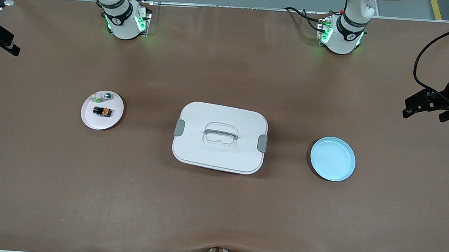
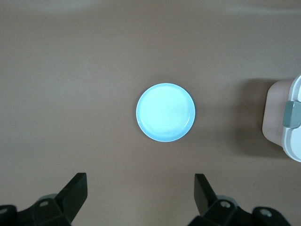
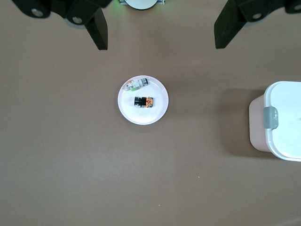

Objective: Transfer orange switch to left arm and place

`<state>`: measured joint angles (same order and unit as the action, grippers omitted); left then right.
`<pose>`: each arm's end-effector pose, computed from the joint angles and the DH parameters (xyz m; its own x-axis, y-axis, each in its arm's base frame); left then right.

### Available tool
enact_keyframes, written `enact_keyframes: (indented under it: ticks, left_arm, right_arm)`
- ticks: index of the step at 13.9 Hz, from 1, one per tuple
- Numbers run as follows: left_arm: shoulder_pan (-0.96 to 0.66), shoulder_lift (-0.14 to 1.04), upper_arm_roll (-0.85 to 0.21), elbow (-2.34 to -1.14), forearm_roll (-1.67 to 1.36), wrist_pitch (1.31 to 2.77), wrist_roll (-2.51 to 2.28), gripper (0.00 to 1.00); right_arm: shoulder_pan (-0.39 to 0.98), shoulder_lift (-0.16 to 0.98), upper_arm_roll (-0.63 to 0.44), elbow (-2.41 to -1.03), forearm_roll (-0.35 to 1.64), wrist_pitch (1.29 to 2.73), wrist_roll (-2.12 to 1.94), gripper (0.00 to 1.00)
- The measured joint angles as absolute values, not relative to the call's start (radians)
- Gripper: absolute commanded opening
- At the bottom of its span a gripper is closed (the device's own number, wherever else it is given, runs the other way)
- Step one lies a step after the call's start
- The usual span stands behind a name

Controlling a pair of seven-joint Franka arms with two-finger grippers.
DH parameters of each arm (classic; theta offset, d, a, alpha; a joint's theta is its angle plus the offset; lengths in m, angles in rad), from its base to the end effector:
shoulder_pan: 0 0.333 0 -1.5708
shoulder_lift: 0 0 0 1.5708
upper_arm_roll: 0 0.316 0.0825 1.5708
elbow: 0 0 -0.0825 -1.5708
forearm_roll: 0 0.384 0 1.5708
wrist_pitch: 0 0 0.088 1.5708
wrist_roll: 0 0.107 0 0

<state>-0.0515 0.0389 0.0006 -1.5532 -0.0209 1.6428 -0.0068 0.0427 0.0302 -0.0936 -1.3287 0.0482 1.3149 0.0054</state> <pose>0.5729 -0.0313 0.6175 0.9978 -0.0425 0.0505 -0.0436 -0.9988 0.0212 0.5329 -0.0200 0.6972 0.9981 -0.0441 -0.0438 -0.0460 -0.9980 -0.0441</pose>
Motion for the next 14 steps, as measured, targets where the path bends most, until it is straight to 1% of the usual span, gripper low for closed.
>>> enact_keyframes:
  ticks: [3, 14]
  left_arm:
    - [-0.051, 0.039, 0.001, -1.553, -0.021, 1.643, -0.007, 1.0]
    - [-0.044, 0.046, 0.002, -1.553, -0.021, 1.643, -0.007, 1.0]
  right_arm:
    - [0.043, 0.03, -0.093, -1.329, 0.015, 1.315, 0.006, 1.0]
    - [0.043, 0.03, -0.093, -1.329, 0.012, 1.318, 0.024, 1.0]
